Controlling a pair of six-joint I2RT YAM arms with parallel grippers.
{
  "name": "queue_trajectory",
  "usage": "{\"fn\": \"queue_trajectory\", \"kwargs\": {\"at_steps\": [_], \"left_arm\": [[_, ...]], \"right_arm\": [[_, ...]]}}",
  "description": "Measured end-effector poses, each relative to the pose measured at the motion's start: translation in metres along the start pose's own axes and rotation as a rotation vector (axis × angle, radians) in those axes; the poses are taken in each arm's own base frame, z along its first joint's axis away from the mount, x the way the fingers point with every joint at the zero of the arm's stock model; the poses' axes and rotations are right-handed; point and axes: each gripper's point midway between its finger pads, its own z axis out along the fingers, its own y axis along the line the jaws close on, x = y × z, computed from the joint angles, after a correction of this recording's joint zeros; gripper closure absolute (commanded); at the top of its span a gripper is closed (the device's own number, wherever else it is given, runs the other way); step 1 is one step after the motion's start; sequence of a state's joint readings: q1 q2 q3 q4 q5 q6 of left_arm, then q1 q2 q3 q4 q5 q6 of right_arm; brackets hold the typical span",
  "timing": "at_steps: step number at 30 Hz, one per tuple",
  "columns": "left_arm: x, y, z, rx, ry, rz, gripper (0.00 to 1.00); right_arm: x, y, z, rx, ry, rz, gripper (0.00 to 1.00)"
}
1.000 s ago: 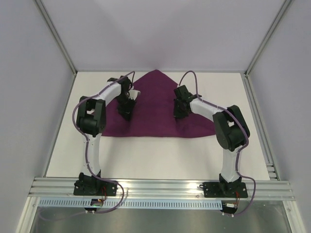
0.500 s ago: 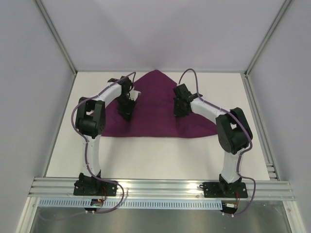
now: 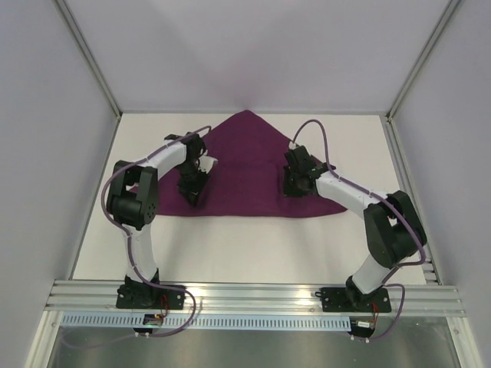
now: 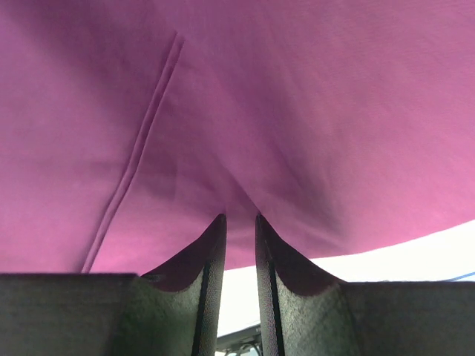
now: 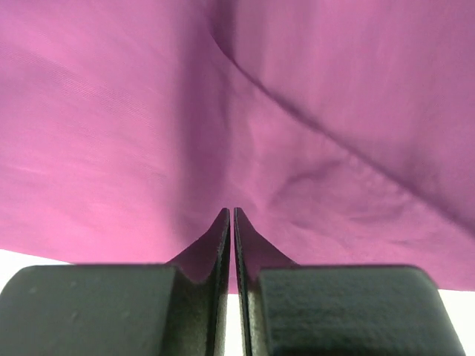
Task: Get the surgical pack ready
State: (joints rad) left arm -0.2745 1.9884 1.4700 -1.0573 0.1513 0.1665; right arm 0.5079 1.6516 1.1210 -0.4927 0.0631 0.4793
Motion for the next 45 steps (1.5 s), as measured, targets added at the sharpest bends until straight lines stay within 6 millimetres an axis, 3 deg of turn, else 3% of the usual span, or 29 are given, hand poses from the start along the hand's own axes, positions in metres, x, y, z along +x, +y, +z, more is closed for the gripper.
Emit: {"fn": "queue_trajectory", "kwargs": {"at_steps": [1,6,14,19,22,26,30,36,45], "left_arm": [[0.001,0.0,0.005,0.004,0.016,-0.003,0.69],[0.005,0.001,0.02,0.017,0.065,-0.011,0.69],[0.006,0.003,0.02,0.038,0.058,-0.022,0.69],[0.008,0.014,0.011,0.063,0.012,-0.074,0.69],[0.009,0.036,-0.01,0.042,-0.074,-0.146,0.67],[0.014,0.084,-0.056,-0.071,-0.244,-0.312,0.46],[0.027,0.133,-0.081,-0.182,-0.334,-0.499,0.4],[0.048,0.173,-0.062,-0.183,-0.307,-0.713,0.33],[0.061,0.193,-0.016,-0.14,-0.213,-0.857,0.27]], "right_arm": [[0.016,-0.006,0.007,0.013,0.042,0.005,0.95],[0.05,-0.022,0.033,0.036,0.142,0.035,0.99],[0.042,-0.023,0.037,0.008,0.125,0.079,0.96],[0.032,-0.026,0.017,0.027,0.086,0.062,0.94],[0.012,-0.021,-0.002,0.011,0.022,0.056,0.93],[-0.014,-0.02,-0.026,-0.007,-0.068,0.064,0.93],[-0.021,-0.023,-0.033,0.002,-0.092,0.062,0.93],[-0.016,-0.033,-0.033,0.035,-0.076,0.064,0.93],[-0.014,-0.059,-0.04,0.075,-0.084,0.113,0.93]]}}
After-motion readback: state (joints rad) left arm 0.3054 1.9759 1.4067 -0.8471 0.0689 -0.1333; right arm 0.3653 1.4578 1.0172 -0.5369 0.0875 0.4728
